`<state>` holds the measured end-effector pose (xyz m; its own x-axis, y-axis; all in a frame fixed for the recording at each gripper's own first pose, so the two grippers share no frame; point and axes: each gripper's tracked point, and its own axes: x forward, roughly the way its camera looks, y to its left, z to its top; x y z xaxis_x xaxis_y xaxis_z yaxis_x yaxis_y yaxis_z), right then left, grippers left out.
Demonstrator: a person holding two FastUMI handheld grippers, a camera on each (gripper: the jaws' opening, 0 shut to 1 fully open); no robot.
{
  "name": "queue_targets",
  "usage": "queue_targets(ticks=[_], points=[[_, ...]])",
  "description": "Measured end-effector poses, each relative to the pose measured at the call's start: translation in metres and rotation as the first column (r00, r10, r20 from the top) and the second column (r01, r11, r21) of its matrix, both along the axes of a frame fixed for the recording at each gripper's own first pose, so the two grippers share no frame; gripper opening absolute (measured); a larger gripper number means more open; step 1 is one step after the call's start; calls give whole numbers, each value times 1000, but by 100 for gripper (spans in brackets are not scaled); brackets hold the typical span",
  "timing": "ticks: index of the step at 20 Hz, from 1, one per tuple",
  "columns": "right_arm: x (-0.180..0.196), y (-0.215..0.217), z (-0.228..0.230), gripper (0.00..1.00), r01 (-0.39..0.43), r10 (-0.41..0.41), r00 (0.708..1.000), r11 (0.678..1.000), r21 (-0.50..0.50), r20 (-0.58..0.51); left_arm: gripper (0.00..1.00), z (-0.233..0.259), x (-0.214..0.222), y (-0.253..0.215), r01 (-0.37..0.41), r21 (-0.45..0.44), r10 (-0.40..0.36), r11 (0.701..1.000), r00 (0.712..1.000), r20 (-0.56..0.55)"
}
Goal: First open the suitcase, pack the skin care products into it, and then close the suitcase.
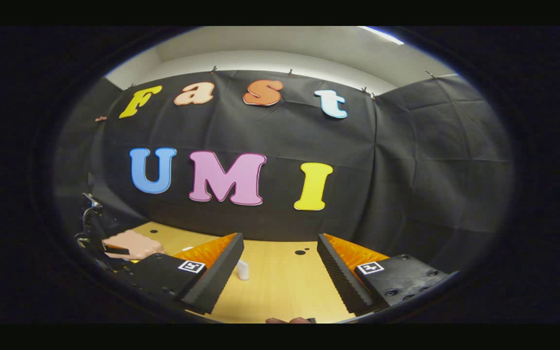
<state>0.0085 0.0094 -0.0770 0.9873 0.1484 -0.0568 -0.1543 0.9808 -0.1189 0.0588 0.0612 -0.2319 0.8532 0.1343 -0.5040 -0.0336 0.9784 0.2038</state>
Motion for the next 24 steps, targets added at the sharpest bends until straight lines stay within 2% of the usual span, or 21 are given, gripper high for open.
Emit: queue_targets(ticks=[2,6,8,11,13,14,15,16,18,21,23,24], points=[[14,2,-12,96,-43,43,999,999,-3,-13,96,-19,17,9,-11,47,14,999,999,-53],[54,-10,-41,98,-79,83,995,995,57,-61,91,-62,39,17,-62,57,71,996,981,-178],[73,-25,-55,97,-77,76,994,997,-8,-73,91,-79,51,24,-90,100,110,991,969,-221],[89,-35,-69,96,-114,111,992,992,-47,-63,90,-106,66,27,-133,90,154,987,943,-296],[94,-40,-77,97,-115,110,989,992,-44,-94,83,-125,68,31,-144,85,165,986,916,-366],[94,-41,-75,97,-115,111,989,993,-34,-94,66,-125,60,41,-169,128,207,977,888,-409],[95,-41,-72,97,-111,108,990,994,-25,-95,41,-129,66,39,-163,124,200,979,887,-416],[96,-43,-70,97,-98,95,991,995,-19,-91,16,-123,73,35,-136,120,173,983,897,-406],[96,-50,-66,97,-53,52,996,998,-15,-77,12,-105,78,28,-82,100,114,992,916,-385],[88,-46,-62,97,8,-8,997,1000,8,-73,8,-81,73,29,-92,26,95,995,909,-407],[81,-35,-55,97,31,-29,998,999,23,-63,7,-53,68,29,-56,-21,43,998,916,-398],[77,-27,-52,97,37,-35,998,999,28,-57,10,-37,66,33,-28,-19,18,999,923,-384]])
